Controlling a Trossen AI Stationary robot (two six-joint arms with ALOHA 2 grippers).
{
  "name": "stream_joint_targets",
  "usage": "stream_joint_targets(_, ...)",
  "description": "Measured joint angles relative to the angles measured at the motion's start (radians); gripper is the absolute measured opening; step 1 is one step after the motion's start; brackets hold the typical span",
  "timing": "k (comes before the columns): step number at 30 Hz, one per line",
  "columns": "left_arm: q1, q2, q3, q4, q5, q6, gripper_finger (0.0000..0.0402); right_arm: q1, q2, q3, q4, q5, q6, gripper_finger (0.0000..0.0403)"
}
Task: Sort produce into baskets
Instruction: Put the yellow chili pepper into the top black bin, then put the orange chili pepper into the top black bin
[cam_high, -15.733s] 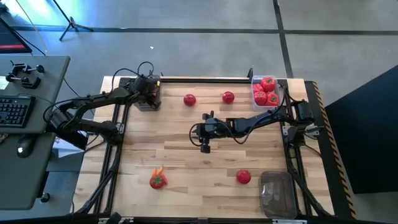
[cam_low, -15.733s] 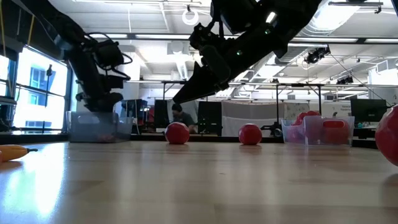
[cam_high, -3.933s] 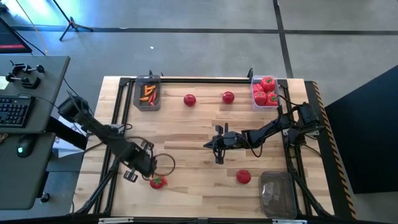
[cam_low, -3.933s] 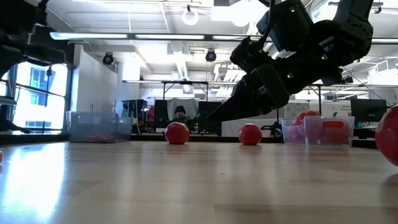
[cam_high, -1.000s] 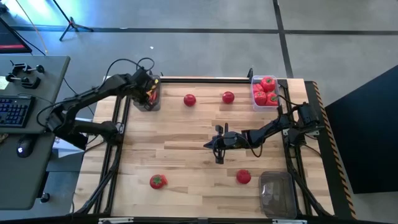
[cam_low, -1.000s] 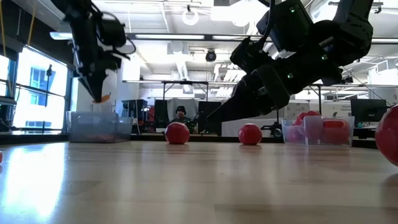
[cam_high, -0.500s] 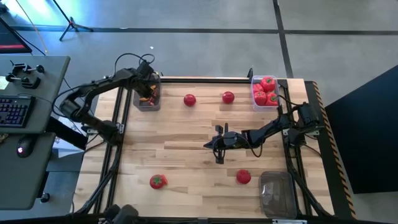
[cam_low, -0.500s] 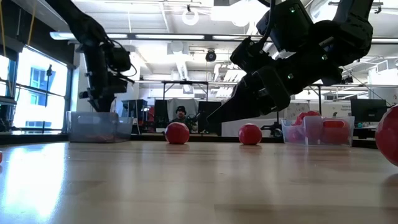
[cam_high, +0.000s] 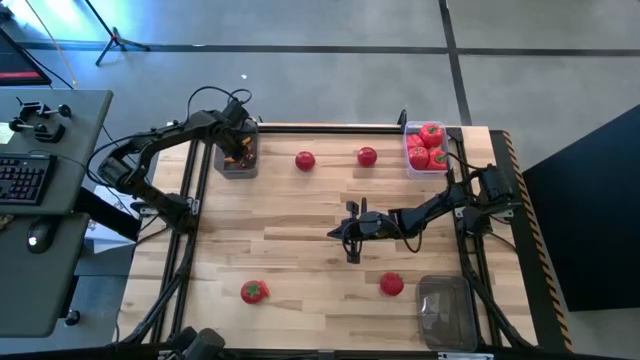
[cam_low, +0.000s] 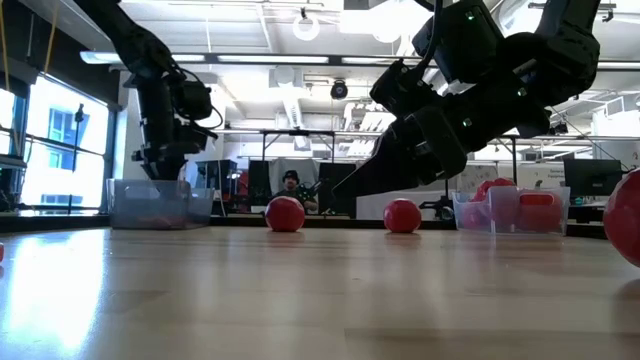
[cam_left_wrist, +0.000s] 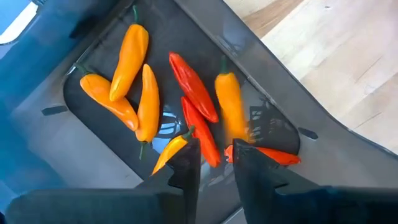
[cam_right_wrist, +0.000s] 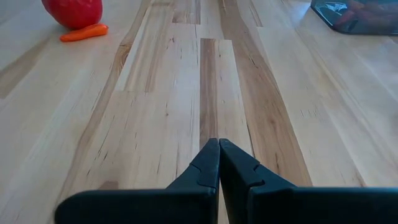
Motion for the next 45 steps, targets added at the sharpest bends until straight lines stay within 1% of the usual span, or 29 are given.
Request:
stream_joint_targets(4,-0.006,0.0,0.0,0.002,0.0,0.043,0.0106,0.0,0.0,0.0,0.0,0.0,0.0,0.0)
stream_joint_targets(7,-0.03,-0.01,0.0,-0.002,-0.003,0.097,0.0112,0.0,0.0,0.0,0.0,0.0,0.0,0.0)
stream_joint_targets(13,-0.14,-0.085,0.0,0.002,0.0,0.176,0.0097,0.0,0.0,0.0,0.0,0.0,0.0,0.0)
stream_joint_targets(17,-0.255,-0.149,0.0,-0.014,0.0,0.182,0.008,0.0,0.0,0.0,0.0,0.0,0.0,0.0)
stream_joint_targets(21,-0.408,-0.198,0.0,-0.077,0.0,0.19,0.006,0.0,0.0,0.0,0.0,0.0,0.0,0.0)
stream_joint_targets(26,-0.651,-0.216,0.0,-0.134,0.0,0.151,0.0033,0.0,0.0,0.0,-0.001,0.0,0.0,0.0)
stream_joint_targets(34,-1.085,-0.185,0.0,-0.072,-0.01,0.038,0.0005,0.0,0.0,0.0,0.0,0.0,0.004,0.0)
stream_joint_targets(37,-1.228,-0.151,0.0,-0.057,-0.032,-0.012,0.0004,0.0,0.0,0.0,0.0,0.0,0.021,0.0)
stream_joint_targets(40,-1.344,-0.105,0.001,-0.053,-0.088,-0.059,0.001,0.0,0.0,0.0,0.0,0.0,0.027,0.0)
stream_joint_targets(42,-1.404,-0.061,0.008,-0.053,-0.109,-0.083,0.0019,0.001,0.0,0.0,0.0,0.0,0.027,0.0)
stream_joint_targets(45,-1.458,0.02,0.049,-0.051,-0.127,-0.123,0.0039,0.002,0.0,0.0,0.0,0.0,0.027,0.0)
